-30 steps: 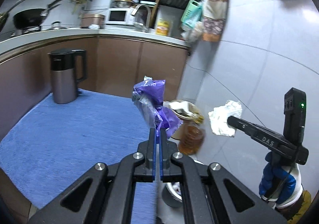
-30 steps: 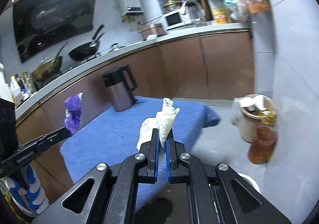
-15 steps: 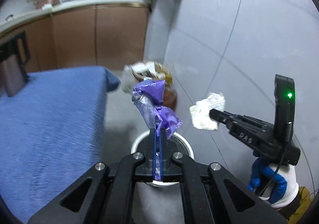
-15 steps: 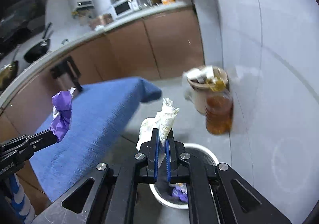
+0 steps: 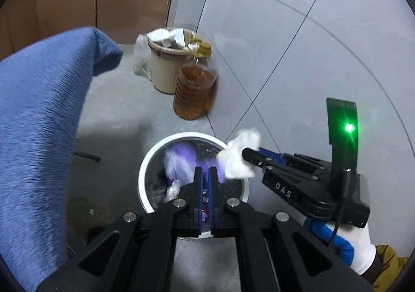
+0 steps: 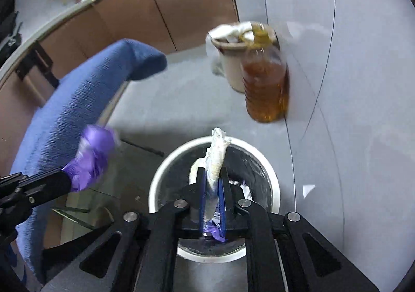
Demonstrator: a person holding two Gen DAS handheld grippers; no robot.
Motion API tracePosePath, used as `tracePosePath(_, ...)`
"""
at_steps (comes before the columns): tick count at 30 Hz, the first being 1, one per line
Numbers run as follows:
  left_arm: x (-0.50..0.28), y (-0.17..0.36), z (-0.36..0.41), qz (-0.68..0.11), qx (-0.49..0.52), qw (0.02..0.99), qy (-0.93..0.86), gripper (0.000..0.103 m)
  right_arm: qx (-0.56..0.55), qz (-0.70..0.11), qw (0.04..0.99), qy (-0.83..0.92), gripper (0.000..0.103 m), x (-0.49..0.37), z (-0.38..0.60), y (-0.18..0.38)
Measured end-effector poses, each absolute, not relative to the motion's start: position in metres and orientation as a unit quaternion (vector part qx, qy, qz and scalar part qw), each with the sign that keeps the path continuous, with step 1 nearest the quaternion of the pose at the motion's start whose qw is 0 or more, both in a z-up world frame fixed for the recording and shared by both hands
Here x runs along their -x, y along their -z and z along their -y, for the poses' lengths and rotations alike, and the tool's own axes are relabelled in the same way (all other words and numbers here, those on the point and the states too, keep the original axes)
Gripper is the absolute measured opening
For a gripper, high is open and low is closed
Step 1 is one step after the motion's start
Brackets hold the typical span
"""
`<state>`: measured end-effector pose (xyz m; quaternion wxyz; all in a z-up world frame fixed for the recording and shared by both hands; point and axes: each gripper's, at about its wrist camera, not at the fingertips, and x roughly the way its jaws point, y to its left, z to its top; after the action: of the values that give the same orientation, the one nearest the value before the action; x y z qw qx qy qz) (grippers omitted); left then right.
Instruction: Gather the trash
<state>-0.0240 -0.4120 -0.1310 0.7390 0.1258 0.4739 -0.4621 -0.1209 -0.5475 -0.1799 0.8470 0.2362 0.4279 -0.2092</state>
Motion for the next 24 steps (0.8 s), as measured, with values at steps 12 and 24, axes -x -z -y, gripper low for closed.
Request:
tracePosePath(12,0.016,0.133,0.400,-0.472,-0.113,0.751,0.447,0.004,-0.248,-0.445,0.830,0.225,0.035,0.118,0.556,0.204)
tracePosePath(24,0.022,0.070,0.331,-0.394,-0.099,0.835,0.372,0.047,-0.218,-0.415,0.858,0.208,0.048,0.114,0.520,0.161)
